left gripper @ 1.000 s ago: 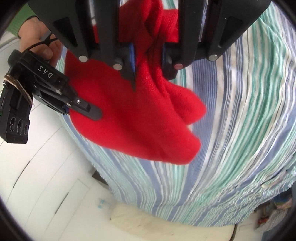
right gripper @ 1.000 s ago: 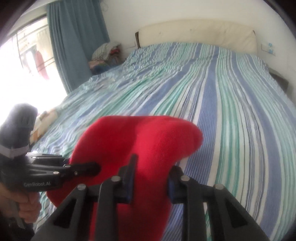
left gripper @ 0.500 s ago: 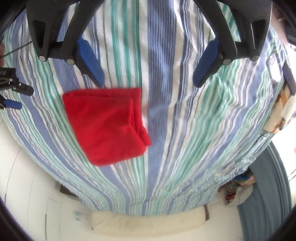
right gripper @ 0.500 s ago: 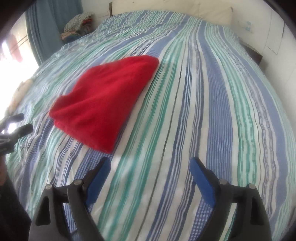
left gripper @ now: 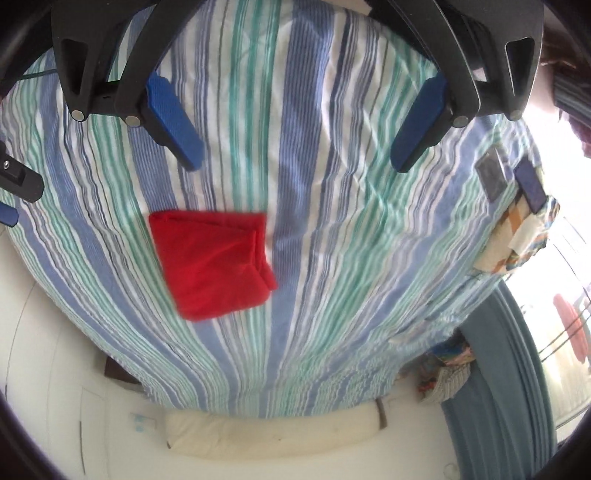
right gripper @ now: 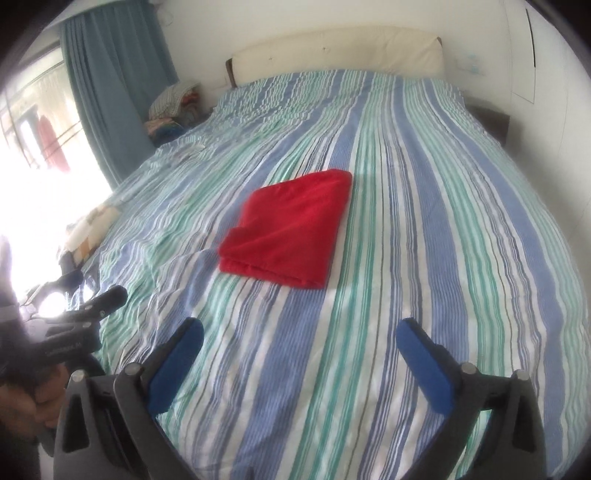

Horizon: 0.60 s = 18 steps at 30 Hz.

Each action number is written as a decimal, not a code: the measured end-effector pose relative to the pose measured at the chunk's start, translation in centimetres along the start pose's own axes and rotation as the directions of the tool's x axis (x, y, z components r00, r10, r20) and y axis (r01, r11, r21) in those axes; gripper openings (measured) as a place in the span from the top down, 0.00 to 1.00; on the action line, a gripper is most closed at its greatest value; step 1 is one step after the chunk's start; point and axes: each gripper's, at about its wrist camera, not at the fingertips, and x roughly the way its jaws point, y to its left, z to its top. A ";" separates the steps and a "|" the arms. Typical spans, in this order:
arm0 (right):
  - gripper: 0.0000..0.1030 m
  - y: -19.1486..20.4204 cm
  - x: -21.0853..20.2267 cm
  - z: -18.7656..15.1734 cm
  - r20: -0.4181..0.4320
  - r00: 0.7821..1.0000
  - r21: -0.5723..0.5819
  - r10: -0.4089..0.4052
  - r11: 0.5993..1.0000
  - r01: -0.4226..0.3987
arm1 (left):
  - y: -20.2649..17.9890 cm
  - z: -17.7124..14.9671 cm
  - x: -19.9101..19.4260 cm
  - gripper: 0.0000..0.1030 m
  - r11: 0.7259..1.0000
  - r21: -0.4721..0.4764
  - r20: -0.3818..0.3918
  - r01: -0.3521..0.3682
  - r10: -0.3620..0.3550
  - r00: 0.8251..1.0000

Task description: Fold small clothes

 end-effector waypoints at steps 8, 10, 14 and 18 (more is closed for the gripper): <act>0.01 2.5 -2.0 -1.1 -0.065 0.994 -0.047 -0.086 0.995 0.083 | 0.0 -1.5 -1.9 0.01 0.999 0.050 -0.067 -0.004 0.007 0.998; 0.01 3.1 -2.3 -1.5 -0.087 0.992 -0.064 -0.089 0.994 0.083 | -0.3 -1.6 -2.4 0.01 0.998 0.063 -0.074 0.006 -0.001 0.997; 0.01 4.0 -3.7 -2.0 -0.104 0.987 -0.084 -0.122 0.990 0.113 | -0.6 -1.5 -3.9 0.00 0.997 0.048 -0.072 0.060 -0.056 0.996; 0.01 4.6 -5.0 -1.9 -0.093 0.984 -0.104 -0.152 0.984 0.142 | -0.9 -1.2 -4.7 0.00 0.994 0.021 -0.080 0.106 -0.104 0.991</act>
